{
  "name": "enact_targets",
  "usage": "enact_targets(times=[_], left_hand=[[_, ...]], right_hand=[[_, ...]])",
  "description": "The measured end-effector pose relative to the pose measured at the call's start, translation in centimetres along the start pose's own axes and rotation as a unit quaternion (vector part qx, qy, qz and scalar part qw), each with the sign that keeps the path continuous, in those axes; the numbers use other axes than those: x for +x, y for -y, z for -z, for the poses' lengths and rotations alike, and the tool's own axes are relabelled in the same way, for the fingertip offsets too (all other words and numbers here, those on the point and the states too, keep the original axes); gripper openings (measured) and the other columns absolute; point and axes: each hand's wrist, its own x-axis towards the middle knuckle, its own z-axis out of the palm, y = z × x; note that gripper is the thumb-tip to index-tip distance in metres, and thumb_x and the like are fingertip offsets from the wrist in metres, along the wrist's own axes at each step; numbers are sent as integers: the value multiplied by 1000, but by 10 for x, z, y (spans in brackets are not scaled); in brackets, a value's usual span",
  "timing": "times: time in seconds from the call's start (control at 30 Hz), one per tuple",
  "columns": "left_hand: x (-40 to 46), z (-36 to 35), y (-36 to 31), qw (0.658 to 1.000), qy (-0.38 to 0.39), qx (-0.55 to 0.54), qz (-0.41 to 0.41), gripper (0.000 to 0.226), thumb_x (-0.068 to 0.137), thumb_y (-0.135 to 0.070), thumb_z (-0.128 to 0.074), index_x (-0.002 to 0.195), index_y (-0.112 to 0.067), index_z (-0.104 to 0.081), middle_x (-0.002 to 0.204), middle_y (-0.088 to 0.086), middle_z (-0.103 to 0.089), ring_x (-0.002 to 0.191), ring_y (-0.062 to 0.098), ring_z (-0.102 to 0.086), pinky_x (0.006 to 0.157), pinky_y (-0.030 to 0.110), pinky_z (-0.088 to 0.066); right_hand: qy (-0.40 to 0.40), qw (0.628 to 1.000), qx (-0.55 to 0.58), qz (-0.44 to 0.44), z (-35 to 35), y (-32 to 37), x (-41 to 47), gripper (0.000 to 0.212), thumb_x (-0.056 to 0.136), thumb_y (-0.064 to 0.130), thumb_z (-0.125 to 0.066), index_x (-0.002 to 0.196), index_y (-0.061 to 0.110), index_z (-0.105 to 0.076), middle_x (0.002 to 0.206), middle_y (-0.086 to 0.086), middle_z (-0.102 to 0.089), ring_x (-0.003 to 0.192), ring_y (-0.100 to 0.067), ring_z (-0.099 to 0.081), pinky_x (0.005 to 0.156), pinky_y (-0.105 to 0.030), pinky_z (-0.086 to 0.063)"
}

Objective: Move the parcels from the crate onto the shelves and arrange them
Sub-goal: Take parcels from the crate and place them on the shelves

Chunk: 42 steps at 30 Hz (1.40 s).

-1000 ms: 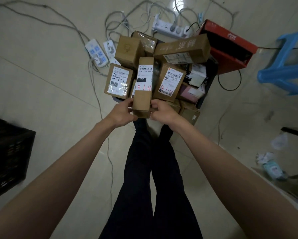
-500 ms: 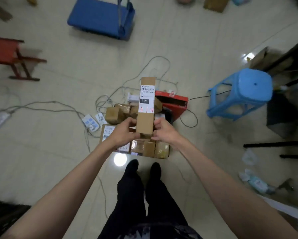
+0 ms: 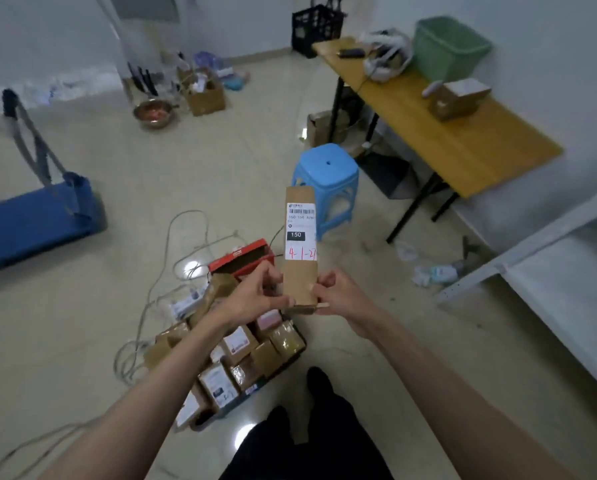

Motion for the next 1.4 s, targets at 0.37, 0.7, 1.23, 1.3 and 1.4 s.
enact_targets(times=[0.37,0.7,1.23,1.3,1.4], left_hand=[[12,-165,-104,957,260,66,-113,37,86,-6,-71,114,-12,-48,127,3,-59,93,11,-68,82,29,-55],[-46,-350,-174,870,412,175,-205,39,90,-14,-68,120,-9,-44,130,2,-53,89,15,-64,69,20,-52],[-134,-596,-194,808,509,206,-216,40,89,-13,-68,120,-12,-42,128,4,-54,94,18,-59,77,30,-51],[-142,-624,-192,799,522,214,-208,40,89,-14,-68,120,-12,-42,127,4,-54,90,17,-58,75,29,-49],[-149,-666,-193,784,539,227,-205,42,89,-15,-68,121,-13,-42,127,3,-55,93,18,-57,79,31,-49]], right_hand=[[-276,946,168,-19,116,-65,-163,38,97,20,-62,126,11,-39,114,-7,-63,99,-19,-68,85,-43,-60],[-430,878,209,-33,196,-148,-321,39,98,24,-60,130,22,-37,116,-10,-65,101,-20,-69,85,-41,-60],[-523,815,237,-84,301,-285,-486,41,99,27,-57,135,24,-37,118,-7,-65,104,-20,-67,86,-39,-60],[-531,806,245,-94,310,-302,-502,39,100,26,-56,134,23,-37,119,-8,-65,104,-20,-67,85,-39,-60],[-546,789,261,-106,328,-326,-522,38,100,25,-55,135,22,-38,121,-10,-65,104,-20,-68,85,-38,-60]])
